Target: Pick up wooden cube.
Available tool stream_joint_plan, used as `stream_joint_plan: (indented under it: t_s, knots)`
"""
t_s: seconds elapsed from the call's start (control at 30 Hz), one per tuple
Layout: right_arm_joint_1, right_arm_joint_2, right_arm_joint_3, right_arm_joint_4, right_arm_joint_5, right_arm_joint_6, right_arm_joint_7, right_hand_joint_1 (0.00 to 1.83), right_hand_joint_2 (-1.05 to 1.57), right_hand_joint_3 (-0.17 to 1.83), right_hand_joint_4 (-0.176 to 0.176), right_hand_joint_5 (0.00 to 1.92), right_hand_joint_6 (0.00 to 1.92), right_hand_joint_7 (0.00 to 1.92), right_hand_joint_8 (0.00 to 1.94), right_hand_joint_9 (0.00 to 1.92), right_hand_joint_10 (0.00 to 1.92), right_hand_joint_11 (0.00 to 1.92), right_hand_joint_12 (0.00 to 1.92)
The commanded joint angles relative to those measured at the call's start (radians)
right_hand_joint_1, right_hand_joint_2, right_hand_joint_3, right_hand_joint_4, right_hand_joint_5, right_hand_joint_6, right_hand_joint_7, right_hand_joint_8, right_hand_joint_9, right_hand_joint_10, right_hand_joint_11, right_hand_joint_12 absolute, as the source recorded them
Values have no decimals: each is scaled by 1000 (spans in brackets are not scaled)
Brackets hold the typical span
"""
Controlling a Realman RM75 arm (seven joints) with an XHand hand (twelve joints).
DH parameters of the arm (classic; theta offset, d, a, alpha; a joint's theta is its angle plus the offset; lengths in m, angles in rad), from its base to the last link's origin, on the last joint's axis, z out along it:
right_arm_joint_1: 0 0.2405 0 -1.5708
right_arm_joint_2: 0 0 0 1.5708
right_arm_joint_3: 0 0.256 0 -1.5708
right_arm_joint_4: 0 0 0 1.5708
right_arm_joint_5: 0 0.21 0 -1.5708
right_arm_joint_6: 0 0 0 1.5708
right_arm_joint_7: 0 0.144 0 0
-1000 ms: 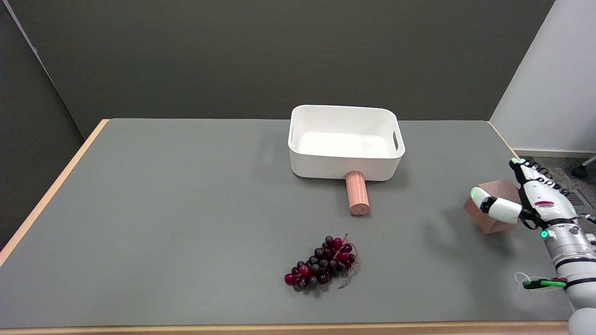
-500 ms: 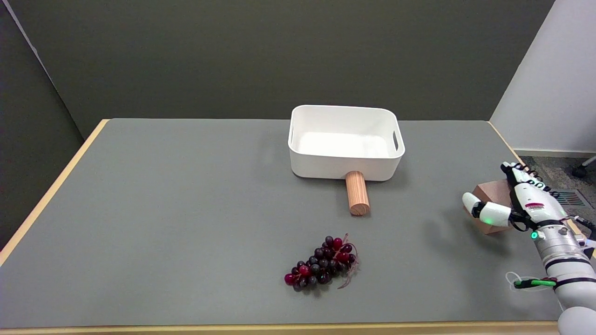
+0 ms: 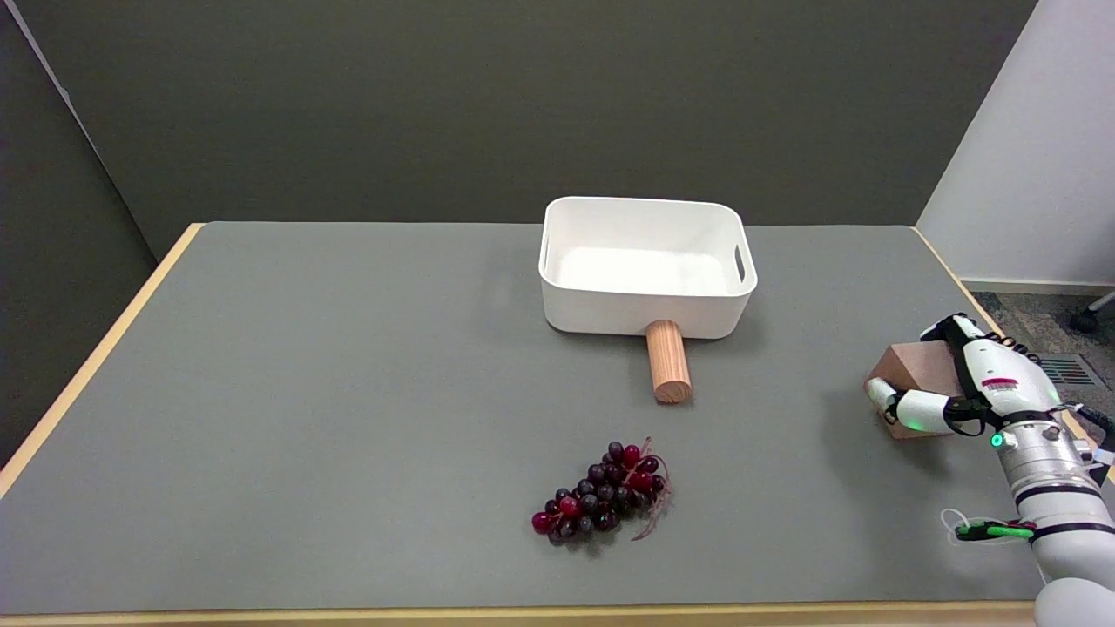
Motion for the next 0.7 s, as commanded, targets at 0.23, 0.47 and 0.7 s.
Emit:
stream_joint_plan:
  t_s: [0.23, 0.47, 0.7]
  knots:
    - [77, 41, -20, 76, -114, 19, 4, 1134, 1304, 135, -176, 326, 1688, 740, 1541, 790, 1423, 844, 1918]
    - [131, 99, -1, 182, -205, 9, 4, 1137, 1301, 134, -176, 334, 1675, 745, 1542, 802, 1434, 857, 1921]
    - [231, 163, 81, 322, -330, -56, 4, 1140, 1296, 136, -176, 342, 1663, 750, 1539, 802, 1433, 866, 1921]
